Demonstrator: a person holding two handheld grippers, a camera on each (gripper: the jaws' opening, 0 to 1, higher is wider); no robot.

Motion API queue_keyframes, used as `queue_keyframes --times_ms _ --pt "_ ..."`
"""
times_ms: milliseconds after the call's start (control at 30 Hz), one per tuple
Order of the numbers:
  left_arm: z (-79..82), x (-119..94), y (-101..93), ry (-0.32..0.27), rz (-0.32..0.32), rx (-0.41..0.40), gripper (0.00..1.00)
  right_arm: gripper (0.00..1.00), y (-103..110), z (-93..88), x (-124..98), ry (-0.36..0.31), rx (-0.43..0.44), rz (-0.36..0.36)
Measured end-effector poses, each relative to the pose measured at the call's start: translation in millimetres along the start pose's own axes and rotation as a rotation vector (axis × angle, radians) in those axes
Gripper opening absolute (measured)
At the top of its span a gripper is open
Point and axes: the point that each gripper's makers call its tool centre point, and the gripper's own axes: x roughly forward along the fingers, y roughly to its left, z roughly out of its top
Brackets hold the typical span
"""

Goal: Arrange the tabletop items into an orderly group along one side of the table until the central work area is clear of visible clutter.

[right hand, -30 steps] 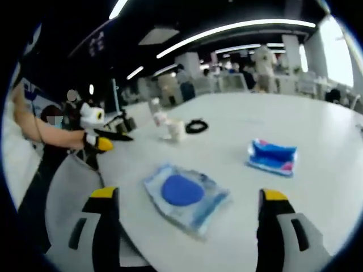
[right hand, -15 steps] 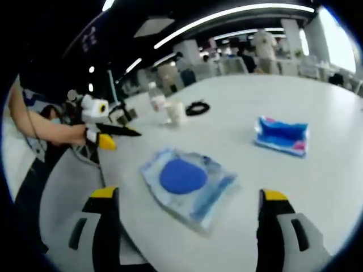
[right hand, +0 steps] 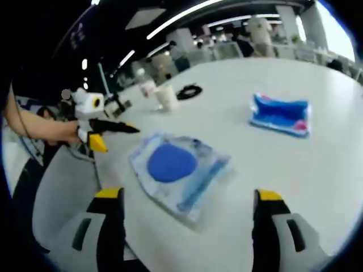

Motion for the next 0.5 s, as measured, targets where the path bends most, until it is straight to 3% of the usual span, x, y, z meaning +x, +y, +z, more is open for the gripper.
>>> queue_keyframes --times_ms 500 --pt "-6.1 21 -7.4 0.046 -0.024 -0.038 0.91 0.69 -5 1.8 16 0.026 0.029 -0.010"
